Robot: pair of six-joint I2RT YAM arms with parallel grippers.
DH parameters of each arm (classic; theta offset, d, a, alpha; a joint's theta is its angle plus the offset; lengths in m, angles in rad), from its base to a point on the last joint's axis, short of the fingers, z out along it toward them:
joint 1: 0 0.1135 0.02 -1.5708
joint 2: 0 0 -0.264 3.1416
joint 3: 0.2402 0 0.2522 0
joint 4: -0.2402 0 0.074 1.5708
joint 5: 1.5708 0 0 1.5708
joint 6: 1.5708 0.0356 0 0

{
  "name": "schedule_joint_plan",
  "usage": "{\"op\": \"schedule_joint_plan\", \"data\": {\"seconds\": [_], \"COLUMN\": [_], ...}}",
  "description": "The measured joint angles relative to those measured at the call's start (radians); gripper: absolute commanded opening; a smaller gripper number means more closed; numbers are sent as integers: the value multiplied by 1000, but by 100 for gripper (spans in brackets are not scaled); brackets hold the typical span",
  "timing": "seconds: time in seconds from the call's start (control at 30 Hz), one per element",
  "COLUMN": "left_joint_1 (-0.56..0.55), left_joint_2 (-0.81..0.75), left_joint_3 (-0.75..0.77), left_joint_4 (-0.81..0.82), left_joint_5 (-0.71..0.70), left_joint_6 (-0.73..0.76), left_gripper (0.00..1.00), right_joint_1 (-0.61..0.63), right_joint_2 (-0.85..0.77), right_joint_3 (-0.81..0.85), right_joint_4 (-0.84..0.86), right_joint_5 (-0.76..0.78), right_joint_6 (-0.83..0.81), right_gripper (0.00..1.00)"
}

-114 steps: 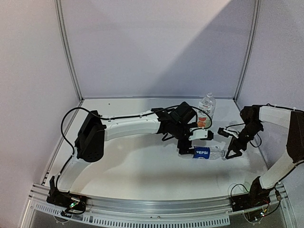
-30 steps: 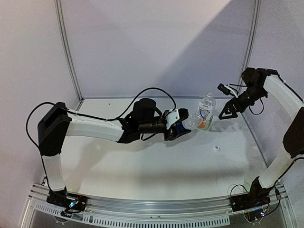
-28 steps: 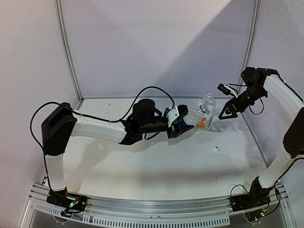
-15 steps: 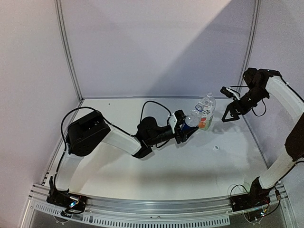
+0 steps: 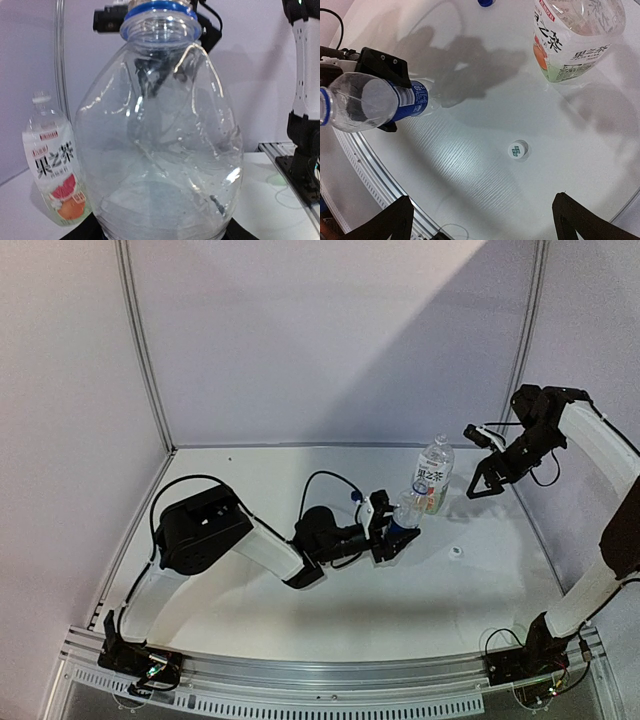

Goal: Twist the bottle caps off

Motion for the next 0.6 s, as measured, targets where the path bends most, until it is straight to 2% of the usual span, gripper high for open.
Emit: {"op": "schedule_joint_plan", "data": {"seconds": [0.1,0.33,0.6], "left_joint_1": [0,0,0], "left_joint_2": [32,45,45], "left_joint_3": [0,0,0], "left_joint_4": [-2,3,6], "left_joint_5": [8,12,12], "left_joint_6": [2,8,9], "left_gripper": [60,78,78], "right_joint_1": [0,0,0], "right_joint_2": [0,5,19], "right_joint_3": [-2,-2,-2], "right_joint_4": [0,0,0], "right_joint_5": [0,-1,-2], "right_joint_6": [0,1,3], "right_gripper": [99,99,99]}}
